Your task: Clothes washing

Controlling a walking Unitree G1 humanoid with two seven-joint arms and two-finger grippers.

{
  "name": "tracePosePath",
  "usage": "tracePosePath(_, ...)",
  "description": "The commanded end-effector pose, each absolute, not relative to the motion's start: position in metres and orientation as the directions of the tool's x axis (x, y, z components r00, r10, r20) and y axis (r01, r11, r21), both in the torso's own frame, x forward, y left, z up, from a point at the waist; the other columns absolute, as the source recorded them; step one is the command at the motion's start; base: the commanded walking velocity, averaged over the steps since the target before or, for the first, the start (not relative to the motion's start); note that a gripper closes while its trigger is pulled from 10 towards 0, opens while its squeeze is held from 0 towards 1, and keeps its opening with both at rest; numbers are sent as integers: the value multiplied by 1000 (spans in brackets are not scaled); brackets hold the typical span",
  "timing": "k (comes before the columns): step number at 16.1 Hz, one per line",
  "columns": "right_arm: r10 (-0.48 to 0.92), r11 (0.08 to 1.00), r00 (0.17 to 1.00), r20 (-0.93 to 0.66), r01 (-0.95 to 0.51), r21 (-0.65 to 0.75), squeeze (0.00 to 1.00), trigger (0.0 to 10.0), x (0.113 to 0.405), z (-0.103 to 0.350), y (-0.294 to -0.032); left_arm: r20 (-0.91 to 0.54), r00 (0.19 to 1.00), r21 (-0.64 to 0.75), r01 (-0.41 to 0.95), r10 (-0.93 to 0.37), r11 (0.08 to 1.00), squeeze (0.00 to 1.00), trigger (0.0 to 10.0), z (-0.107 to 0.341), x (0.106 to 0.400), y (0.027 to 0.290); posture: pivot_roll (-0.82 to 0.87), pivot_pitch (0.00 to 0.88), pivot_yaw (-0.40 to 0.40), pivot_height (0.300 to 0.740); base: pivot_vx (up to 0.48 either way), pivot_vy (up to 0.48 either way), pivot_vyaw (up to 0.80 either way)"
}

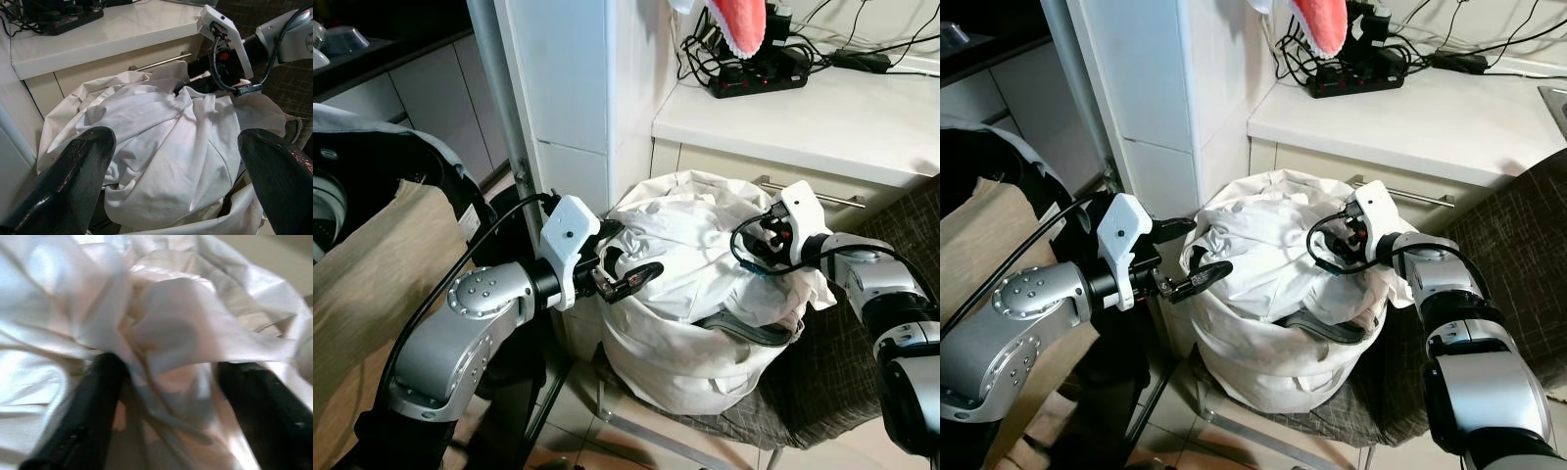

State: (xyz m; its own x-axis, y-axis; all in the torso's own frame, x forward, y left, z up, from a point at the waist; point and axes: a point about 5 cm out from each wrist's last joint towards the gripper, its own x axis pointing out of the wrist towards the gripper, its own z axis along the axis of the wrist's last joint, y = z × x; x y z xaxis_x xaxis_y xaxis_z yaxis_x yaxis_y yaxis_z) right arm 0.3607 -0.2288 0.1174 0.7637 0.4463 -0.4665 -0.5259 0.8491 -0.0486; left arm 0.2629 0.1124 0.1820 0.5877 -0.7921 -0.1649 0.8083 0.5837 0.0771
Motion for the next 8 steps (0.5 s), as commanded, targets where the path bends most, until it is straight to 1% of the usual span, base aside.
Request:
tracePosePath(1, 471, 837, 752, -462, -546, -34, 0, 0, 362, 121, -229, -170, 578, 76, 815, -798, 574, 0, 10000, 183, 261, 112, 20, 0, 14, 740, 0, 0, 0)
tracePosePath(2, 473, 826, 727, -498, -562, -35, 0, 0, 359, 117, -231, -174, 572, 74, 819, -802, 569, 0, 10000, 183, 261, 111, 17, 0, 17, 740, 0, 0, 0)
tracePosePath(3, 471, 825, 723, -505, -564, -38, 0, 0, 359, 116, -232, -174, 571, 74, 820, -802, 568, 0, 10000, 182, 261, 111, 16, 0, 18, 740, 0, 0, 0)
tracePosePath(5, 455, 830, 728, -513, -555, -51, 0, 0, 358, 116, -237, -182, 565, 73, 824, -805, 562, 0, 10000, 181, 259, 110, 15, 0, 17, 740, 0, 0, 0)
tracePosePath(8, 466, 828, 729, -502, -559, -44, 0, 0, 359, 118, -237, -183, 564, 75, 825, -805, 560, 0, 10000, 180, 259, 110, 12, 0, 19, 740, 0, 0, 0)
